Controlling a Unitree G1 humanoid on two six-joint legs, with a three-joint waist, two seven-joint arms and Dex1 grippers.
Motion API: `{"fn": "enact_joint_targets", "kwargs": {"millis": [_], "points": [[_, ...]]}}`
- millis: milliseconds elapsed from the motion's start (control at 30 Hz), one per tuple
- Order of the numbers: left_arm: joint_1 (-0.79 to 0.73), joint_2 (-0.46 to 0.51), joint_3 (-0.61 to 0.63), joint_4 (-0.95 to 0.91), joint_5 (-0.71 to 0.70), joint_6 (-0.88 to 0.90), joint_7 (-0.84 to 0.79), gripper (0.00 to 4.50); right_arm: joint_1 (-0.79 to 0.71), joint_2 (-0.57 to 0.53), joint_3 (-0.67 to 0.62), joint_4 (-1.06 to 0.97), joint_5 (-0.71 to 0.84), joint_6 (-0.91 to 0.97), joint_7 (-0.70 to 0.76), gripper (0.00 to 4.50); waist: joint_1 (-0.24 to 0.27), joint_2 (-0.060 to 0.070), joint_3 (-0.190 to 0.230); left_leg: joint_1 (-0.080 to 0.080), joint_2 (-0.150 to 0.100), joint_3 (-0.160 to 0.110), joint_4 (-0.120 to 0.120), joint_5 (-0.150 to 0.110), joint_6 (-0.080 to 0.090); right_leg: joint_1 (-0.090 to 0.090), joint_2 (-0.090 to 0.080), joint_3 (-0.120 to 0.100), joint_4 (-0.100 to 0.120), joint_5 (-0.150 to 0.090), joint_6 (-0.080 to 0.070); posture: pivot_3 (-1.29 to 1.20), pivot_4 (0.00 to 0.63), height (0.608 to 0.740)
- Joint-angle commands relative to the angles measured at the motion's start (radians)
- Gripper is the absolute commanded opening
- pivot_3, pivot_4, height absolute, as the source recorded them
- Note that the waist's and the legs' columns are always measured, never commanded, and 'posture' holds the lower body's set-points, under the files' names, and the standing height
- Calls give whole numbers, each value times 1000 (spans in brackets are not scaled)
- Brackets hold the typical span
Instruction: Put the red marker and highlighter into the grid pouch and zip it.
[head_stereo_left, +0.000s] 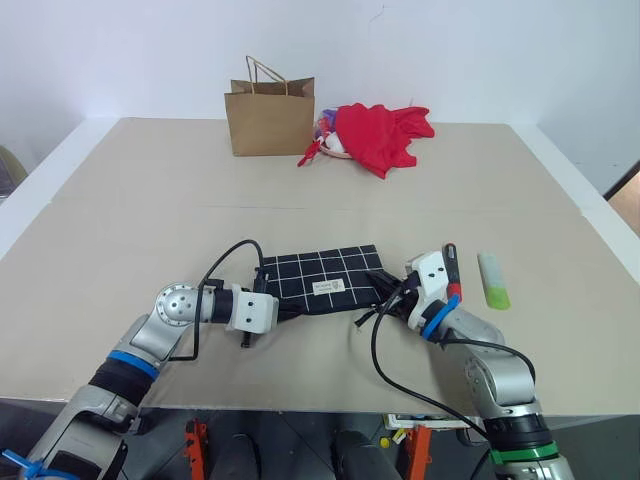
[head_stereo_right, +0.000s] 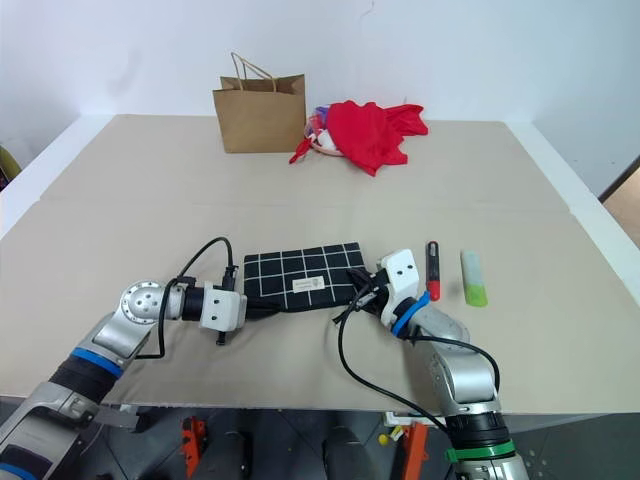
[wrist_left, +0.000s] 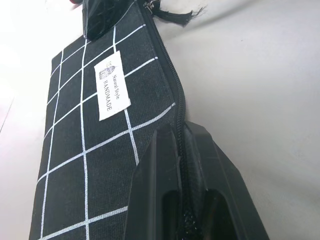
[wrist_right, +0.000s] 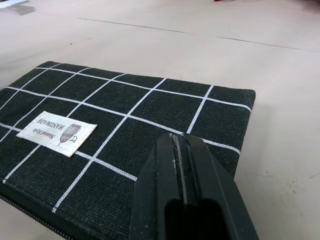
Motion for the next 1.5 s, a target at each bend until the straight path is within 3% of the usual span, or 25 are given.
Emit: {"fn": "enact_joint_targets", "kwargs": {"millis": [33, 67, 200, 267, 333, 400, 433, 733, 1200, 1300, 1400, 1467, 1500], "points": [[-11, 3, 27, 27, -51, 56, -39, 10, -4, -13, -15, -52, 1, -38, 17, 0, -1, 0, 0, 0, 0, 0, 0, 0, 0, 0, 0, 0, 0, 0, 0, 0, 150, 740], [-10, -3, 37, 6, -91, 101, -54, 10, -6, -14, -27, -57, 11, -39, 20, 0, -2, 0, 0, 0, 0, 0, 0, 0, 0, 0, 0, 0, 0, 0, 0, 0, 150, 740], [-14, -25, 88, -122, -289, 379, -113, 0, -24, -40, -142, -139, 101, -41, 33, 1357, -2, 0, 1, -5, 0, 0, 0, 0, 0, -4, 0, 0, 0, 0, 2, 0, 150, 740], [-17, -24, 111, -167, -341, 475, -126, 0, -6, -72, -188, -183, 126, -43, 47, 2486, -1, 1, 1, -8, 0, -1, 0, 0, 0, -5, 0, 0, 0, 1, 7, 0, 150, 740], [-20, -22, 128, -197, -373, 544, -133, 0, 27, -99, -217, -213, 151, -63, 84, 3171, 1, 0, 1, -9, -1, -1, 0, -2, 0, -6, 0, -1, 0, -1, 7, 0, 150, 740], [-24, -17, 143, -226, -402, 608, -146, 0, 72, -121, -241, -232, 169, -98, 126, 4242, 2, 0, 1, -9, -1, -3, -1, -3, 2, -6, 0, -3, 0, -4, 5, 0, 150, 740], [-26, -13, 149, -242, -417, 639, -154, 0, 99, -132, -248, -241, 169, -122, 151, 4431, 2, 0, 1, -9, -1, -4, -2, -4, 3, -6, 0, -4, 0, -4, 4, 0, 150, 740], [-51, -10, 175, -259, -433, 740, -180, 0, 227, -175, -171, -259, 61, -374, 295, 4431, 1, 1, 1, -8, -1, -6, -1, -5, 5, -4, 0, -7, 0, -6, 3, 0, 150, 740], [-26, -29, 169, -298, -414, 739, -168, 0, 160, -169, -18, -206, -3, -474, 337, 4431, 3, 1, 2, -6, -1, -6, 0, -3, 1, -2, 0, -7, 0, -5, 3, 0, 150, 740], [-24, -31, 168, -303, -409, 734, -167, 0, 127, -165, -20, -171, 0, -497, 335, 3705, 3, 0, 2, -6, -1, -6, 0, -3, 1, -2, 0, -7, 0, -5, 3, 0, 150, 740], [-23, -33, 170, -303, -407, 730, -164, 0, 118, -174, -21, -157, 2, -507, 346, 2160, 4, 0, 2, -6, -1, -6, 0, -3, 1, -2, 0, -7, 0, -5, 3, 0, 150, 740], [-22, -35, 171, -303, -403, 725, -162, 0, 121, -178, -20, -152, 4, -510, 354, 1928, 5, 0, 2, -6, -1, -6, -1, -3, 2, -2, 0, -7, 0, -5, 3, 0, 150, 740], [-22, -37, 171, -303, -402, 724, -160, 0, 121, -180, -18, -149, 0, -516, 357, 1315, 5, 0, 2, -6, -1, -6, -1, -3, 2, -2, 0, -7, 0, -5, 3, 0, 150, 740]]}}
